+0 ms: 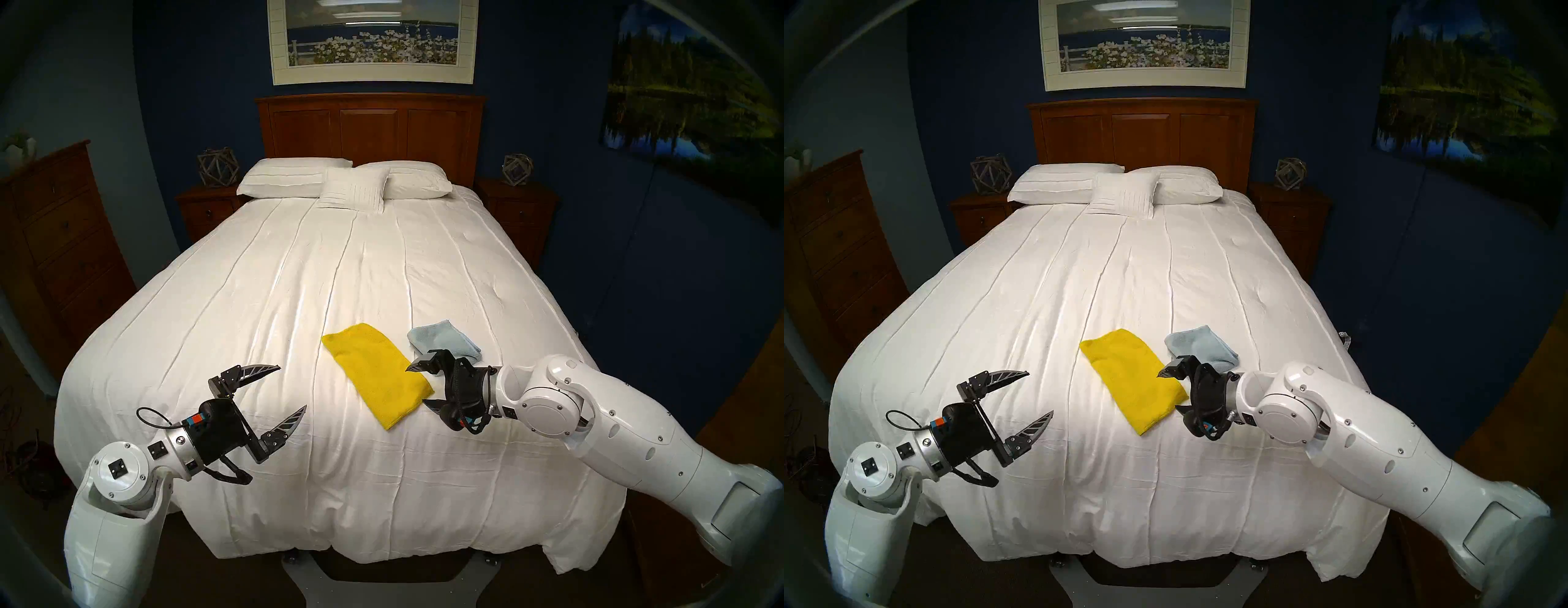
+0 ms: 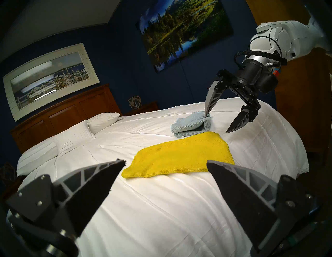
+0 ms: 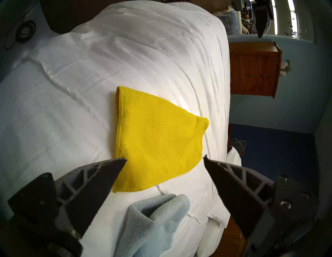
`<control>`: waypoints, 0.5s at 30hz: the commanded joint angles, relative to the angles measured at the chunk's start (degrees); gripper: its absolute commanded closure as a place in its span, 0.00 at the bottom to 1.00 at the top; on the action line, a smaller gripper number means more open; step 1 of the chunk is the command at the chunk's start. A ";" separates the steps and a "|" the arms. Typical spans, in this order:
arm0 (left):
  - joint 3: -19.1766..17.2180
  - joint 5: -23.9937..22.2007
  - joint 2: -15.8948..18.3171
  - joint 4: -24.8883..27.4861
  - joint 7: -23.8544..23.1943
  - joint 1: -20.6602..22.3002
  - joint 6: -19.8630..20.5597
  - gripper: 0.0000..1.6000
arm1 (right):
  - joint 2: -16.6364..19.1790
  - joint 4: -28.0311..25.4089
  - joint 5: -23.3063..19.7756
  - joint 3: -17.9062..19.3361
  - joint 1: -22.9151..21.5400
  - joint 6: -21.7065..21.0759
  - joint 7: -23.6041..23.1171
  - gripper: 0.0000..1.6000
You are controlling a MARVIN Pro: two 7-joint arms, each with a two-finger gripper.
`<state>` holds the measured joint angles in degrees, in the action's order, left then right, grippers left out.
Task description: Fold the hand towels twice and stack them up
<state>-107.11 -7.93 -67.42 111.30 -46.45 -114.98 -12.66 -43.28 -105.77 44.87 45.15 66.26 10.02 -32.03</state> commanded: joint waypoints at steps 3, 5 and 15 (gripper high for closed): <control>-0.26 -0.11 0.10 1.03 -0.05 0.04 0.10 0.00 | -0.95 -3.16 1.13 0.00 2.89 -5.27 1.58 0.00; -0.27 -0.10 0.09 1.04 -0.06 0.04 0.11 0.00 | -0.98 -3.15 1.63 -0.19 2.88 -5.24 1.74 0.00; -0.29 -0.07 0.04 1.04 -0.11 0.06 0.12 0.00 | -4.03 0.50 3.87 -1.70 1.52 -4.08 2.40 0.00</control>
<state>-107.15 -7.89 -67.50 111.32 -46.52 -114.98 -12.59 -44.60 -106.55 47.93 44.04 69.17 5.28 -30.66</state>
